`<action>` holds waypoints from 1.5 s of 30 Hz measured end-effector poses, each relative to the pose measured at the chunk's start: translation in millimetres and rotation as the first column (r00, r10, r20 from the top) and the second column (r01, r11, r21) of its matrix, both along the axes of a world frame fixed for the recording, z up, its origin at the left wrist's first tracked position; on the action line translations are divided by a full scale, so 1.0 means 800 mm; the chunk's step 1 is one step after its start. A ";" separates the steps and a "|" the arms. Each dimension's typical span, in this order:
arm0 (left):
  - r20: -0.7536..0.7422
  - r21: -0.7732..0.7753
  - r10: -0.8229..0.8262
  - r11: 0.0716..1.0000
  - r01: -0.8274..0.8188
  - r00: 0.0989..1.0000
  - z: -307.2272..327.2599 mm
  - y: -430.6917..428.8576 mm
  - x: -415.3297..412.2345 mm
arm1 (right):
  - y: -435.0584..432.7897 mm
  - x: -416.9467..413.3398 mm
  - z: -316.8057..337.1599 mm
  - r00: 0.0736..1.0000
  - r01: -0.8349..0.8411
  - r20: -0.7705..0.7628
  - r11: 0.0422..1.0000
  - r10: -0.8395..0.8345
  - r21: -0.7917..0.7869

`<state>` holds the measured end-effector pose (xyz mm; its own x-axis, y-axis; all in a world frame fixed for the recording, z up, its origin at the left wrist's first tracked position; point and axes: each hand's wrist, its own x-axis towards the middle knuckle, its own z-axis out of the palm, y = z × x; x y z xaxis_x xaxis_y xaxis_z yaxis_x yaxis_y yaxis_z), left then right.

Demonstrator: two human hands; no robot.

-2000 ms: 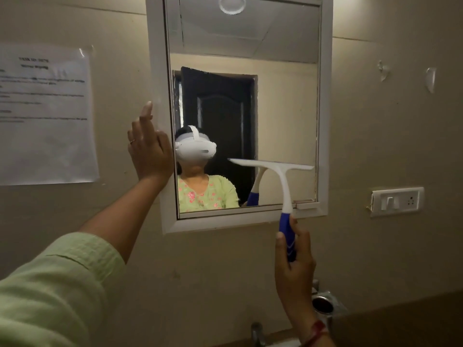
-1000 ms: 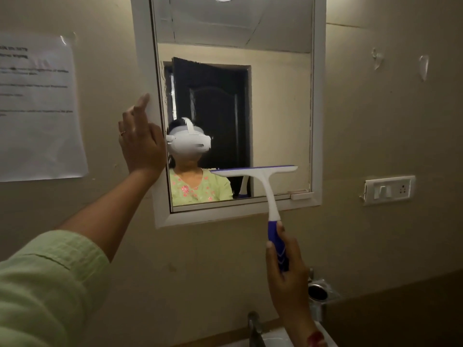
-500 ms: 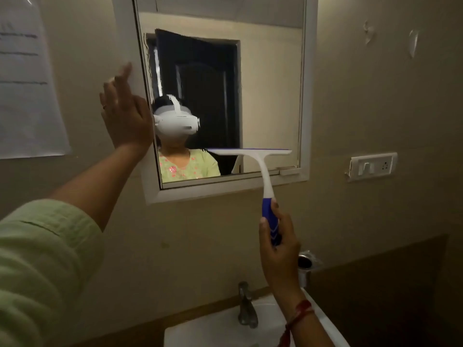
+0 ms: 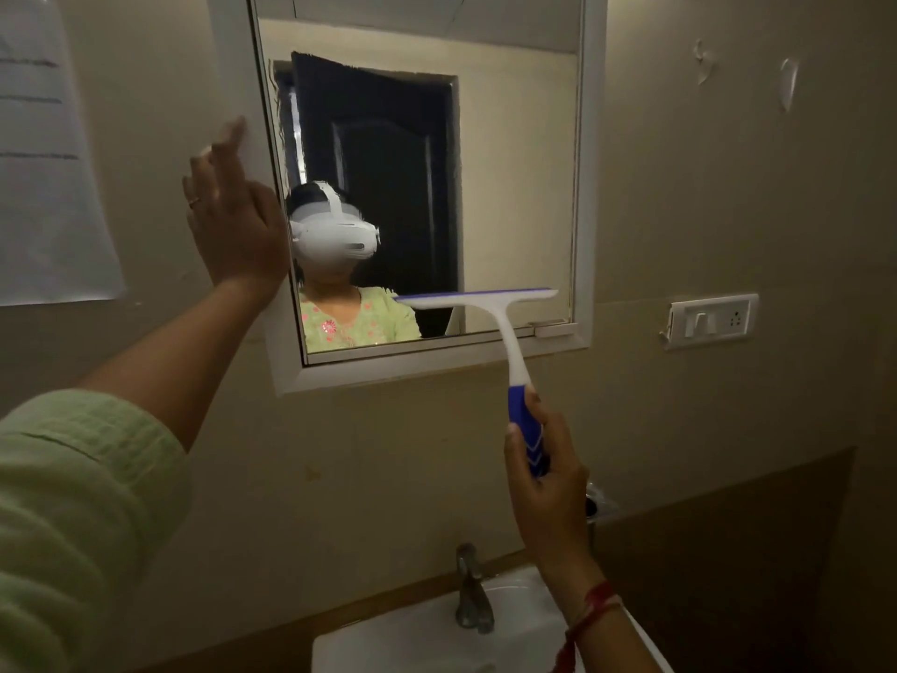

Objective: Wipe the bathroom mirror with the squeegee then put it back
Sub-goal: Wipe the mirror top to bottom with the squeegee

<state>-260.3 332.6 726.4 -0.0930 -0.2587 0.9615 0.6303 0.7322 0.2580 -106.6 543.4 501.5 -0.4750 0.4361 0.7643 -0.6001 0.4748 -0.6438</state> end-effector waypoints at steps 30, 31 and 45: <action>-0.027 -0.036 -0.053 0.998 0.052 0.998 0.002 -0.004 -0.003 | 0.058 -0.034 0.366 0.924 0.228 -0.351 0.955 -0.151 0.191; -0.023 -0.032 -0.055 0.998 0.054 0.998 0.002 -0.003 -0.002 | 0.061 -0.036 0.376 0.918 0.250 -0.361 0.945 -0.163 0.210; -0.009 -0.038 -0.046 0.998 0.046 0.999 0.002 -0.004 0.000 | 0.073 -0.063 0.438 0.883 0.315 -0.430 0.916 -0.187 0.248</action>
